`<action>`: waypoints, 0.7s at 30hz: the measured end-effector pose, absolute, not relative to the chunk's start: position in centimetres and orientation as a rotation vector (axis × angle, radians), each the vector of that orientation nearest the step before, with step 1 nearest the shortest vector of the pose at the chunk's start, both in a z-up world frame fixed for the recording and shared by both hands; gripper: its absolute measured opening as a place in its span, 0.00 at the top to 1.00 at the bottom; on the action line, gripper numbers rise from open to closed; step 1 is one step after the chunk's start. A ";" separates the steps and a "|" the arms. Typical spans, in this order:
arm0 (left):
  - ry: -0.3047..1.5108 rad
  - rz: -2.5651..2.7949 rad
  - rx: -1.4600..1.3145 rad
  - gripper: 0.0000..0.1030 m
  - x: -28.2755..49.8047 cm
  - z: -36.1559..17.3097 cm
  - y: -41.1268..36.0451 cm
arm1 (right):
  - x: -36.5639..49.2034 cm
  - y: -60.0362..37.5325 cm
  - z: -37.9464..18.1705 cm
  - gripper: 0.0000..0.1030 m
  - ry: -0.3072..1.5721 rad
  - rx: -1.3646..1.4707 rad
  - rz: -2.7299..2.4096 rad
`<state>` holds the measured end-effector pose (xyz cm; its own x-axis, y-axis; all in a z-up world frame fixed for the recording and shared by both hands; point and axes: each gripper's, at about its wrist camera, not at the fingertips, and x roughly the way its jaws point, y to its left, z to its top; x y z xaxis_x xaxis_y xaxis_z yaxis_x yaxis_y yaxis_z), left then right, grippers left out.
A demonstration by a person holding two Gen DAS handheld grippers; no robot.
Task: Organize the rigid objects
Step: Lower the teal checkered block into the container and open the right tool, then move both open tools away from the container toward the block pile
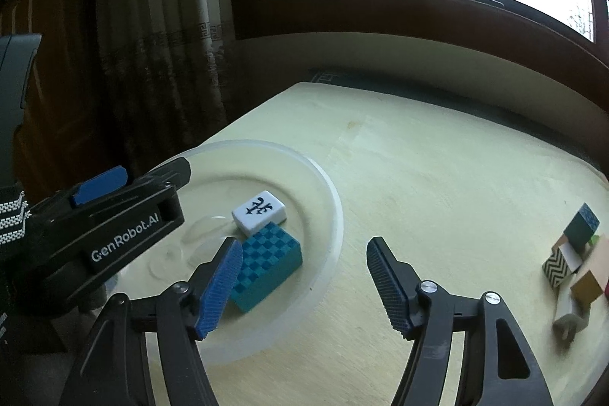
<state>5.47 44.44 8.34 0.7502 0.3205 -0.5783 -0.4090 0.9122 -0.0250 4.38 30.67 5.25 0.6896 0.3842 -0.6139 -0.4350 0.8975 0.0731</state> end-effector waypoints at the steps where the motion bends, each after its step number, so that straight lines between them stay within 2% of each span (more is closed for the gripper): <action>1: 0.603 0.400 -0.153 0.31 5.5 8.3 44.4 | 4.5 30.6 5.2 0.31 0.669 -0.077 0.458; 4: 0.606 0.397 -0.150 0.25 5.4 8.1 44.1 | 4.6 30.2 5.3 0.31 0.671 -0.062 0.450; 10: 0.613 0.386 -0.147 0.19 5.5 7.7 43.5 | 4.7 29.2 5.3 0.29 0.680 -0.034 0.426; 21: 0.642 0.349 -0.132 0.12 5.4 6.8 41.9 | 5.0 26.2 4.9 0.14 0.686 0.044 0.352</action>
<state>5.44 41.92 6.85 0.7450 0.2773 -0.6066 -0.3583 0.9335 -0.0133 4.95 26.21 4.92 0.7171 0.3322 -0.6127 -0.3035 0.9402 0.1546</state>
